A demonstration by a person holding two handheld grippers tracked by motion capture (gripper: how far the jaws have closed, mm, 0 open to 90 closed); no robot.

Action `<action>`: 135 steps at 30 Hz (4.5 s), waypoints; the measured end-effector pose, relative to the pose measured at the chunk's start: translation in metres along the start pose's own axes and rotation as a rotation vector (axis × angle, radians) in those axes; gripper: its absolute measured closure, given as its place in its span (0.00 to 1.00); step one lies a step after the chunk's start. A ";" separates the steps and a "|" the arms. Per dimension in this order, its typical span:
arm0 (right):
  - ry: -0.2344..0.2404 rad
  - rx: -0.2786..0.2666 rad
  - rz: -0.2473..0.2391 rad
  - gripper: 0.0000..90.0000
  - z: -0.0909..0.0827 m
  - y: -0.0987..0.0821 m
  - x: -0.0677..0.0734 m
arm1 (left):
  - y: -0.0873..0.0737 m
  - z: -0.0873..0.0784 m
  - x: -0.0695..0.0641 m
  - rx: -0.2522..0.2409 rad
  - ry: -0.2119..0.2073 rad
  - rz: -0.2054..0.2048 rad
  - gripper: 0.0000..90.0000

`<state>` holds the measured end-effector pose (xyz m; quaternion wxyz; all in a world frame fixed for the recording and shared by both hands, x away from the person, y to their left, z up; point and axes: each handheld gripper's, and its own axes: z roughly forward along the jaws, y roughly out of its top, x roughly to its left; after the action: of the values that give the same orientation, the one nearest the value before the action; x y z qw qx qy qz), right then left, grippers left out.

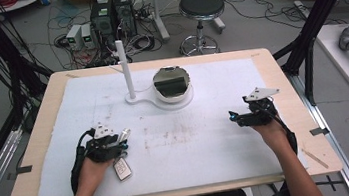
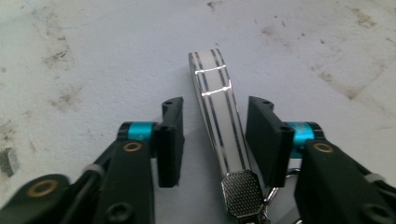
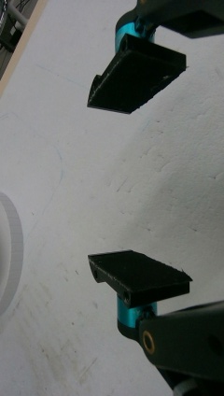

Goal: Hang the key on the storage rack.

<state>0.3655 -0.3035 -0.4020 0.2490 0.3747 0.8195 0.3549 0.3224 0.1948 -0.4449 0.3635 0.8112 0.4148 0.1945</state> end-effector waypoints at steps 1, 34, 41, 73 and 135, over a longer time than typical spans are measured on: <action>0.001 -0.001 -0.003 0.24 0.000 0.000 0.000 | 0.000 0.000 0.000 -0.001 -0.006 0.006 0.71; 0.004 -0.017 -0.008 0.24 -0.002 0.003 0.000 | 0.030 -0.027 0.032 -0.434 -0.230 -0.175 0.83; -0.002 -0.028 -0.016 0.24 -0.003 0.005 0.001 | 0.051 -0.028 0.037 -0.480 -0.250 -0.168 0.83; 0.005 -0.025 -0.022 0.24 0.000 0.006 0.000 | 0.130 -0.015 0.084 -0.577 -0.433 -0.295 0.83; 0.002 -0.025 -0.019 0.25 -0.002 0.004 0.000 | 0.082 -0.026 0.068 -0.554 -0.119 -0.179 0.27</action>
<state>0.3658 -0.3025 -0.3980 0.2564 0.3634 0.8188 0.3630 0.3890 0.2290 -0.3653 0.6104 0.6513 0.3937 0.2197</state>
